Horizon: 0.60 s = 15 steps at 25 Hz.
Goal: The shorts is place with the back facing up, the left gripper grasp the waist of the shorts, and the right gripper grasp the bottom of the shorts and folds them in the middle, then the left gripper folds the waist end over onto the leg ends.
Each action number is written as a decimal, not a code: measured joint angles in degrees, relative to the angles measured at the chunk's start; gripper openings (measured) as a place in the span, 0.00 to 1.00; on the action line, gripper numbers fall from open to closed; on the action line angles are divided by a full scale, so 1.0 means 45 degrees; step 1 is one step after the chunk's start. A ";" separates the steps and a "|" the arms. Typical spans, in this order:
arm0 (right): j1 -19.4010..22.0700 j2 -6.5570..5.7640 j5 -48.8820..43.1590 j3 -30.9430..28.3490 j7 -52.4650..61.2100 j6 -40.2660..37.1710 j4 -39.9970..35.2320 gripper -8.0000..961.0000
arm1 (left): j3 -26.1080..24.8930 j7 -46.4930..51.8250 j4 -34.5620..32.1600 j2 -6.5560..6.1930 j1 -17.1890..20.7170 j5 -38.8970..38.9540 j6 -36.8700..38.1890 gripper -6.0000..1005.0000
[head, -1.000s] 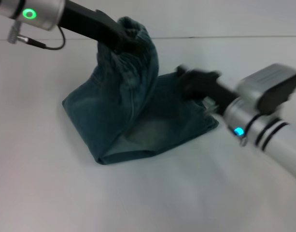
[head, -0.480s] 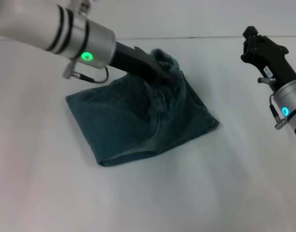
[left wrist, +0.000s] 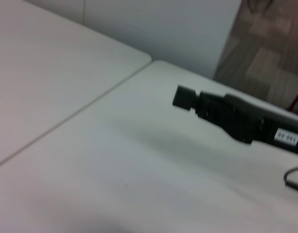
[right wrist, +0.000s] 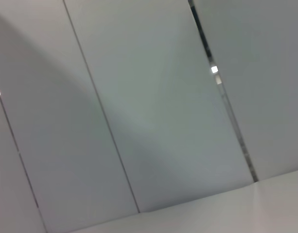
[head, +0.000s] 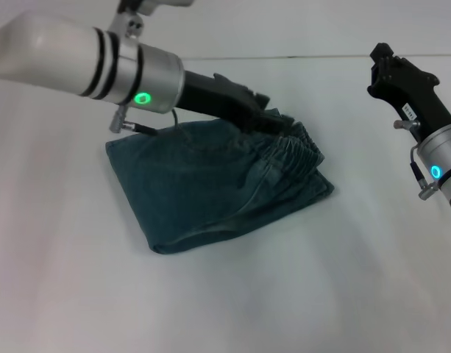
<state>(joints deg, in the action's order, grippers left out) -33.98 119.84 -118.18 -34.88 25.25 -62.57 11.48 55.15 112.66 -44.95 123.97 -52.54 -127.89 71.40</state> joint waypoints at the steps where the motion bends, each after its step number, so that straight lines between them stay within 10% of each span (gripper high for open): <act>1: -0.0009 -0.0036 -0.0078 0.0154 0.0241 0.0000 -0.0004 0.02 | -0.0020 -0.0047 -0.0232 -0.0022 0.0279 0.0294 0.0089 0.55; 8: -0.0464 -0.0467 -0.2510 0.0995 0.5238 -0.1661 -0.2190 0.09 | -0.0771 -0.0291 -0.1798 -0.0204 0.2645 0.2337 0.1469 0.71; 15: -0.0799 -0.1014 -0.3591 0.4474 1.0072 -0.7817 -0.6715 0.34 | -0.2894 -0.1190 -0.1633 -0.0799 0.4553 0.3643 0.3879 0.85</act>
<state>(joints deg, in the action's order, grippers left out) -37.58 115.28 -134.34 -14.75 70.58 -97.75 -18.74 42.12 107.31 -52.30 120.38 -32.05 -111.49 88.86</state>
